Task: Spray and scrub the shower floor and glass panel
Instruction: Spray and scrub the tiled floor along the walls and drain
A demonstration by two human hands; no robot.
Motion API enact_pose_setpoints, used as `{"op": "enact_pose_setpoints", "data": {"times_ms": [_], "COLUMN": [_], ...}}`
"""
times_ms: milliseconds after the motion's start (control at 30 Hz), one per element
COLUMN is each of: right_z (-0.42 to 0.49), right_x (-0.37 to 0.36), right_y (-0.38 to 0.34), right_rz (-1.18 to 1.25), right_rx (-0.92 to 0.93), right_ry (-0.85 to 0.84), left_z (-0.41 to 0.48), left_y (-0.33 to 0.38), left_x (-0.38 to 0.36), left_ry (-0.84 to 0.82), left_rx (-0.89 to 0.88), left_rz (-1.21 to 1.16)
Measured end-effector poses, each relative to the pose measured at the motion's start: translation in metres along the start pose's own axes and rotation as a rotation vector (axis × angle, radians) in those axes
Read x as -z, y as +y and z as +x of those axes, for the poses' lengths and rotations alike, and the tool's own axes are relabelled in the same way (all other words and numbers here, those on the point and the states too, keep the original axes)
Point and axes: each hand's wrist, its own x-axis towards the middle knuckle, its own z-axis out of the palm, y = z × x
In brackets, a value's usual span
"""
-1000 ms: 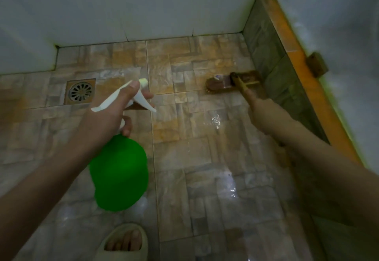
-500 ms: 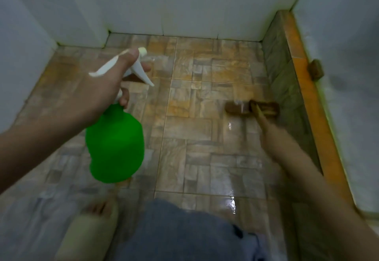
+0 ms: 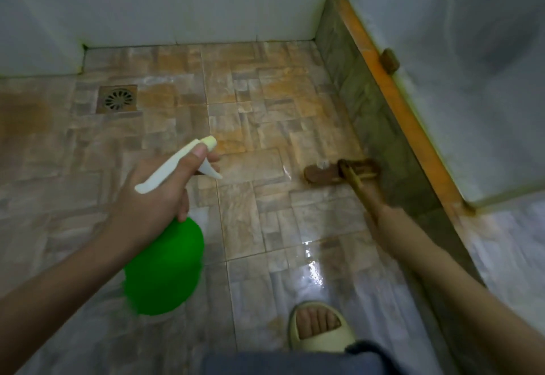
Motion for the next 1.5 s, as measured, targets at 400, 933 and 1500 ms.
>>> {"op": "enact_pose_setpoints", "data": {"times_ms": [400, 933, 1500], "right_z": [-0.057, -0.178, -0.127], "right_x": [-0.032, -0.058, -0.046], "right_y": [0.040, 0.059, 0.040], "right_rz": [0.066, -0.064, -0.139], "right_rx": [0.003, -0.040, 0.233], "right_ry": [-0.004, -0.259, -0.212], "left_z": [-0.022, -0.033, -0.067], "left_y": [0.007, -0.008, -0.069], "left_x": [-0.059, -0.095, -0.047], "left_ry": [-0.208, -0.354, -0.604], "left_rx": [-0.085, -0.089, -0.095], "left_rz": [0.143, 0.240, 0.441]}}
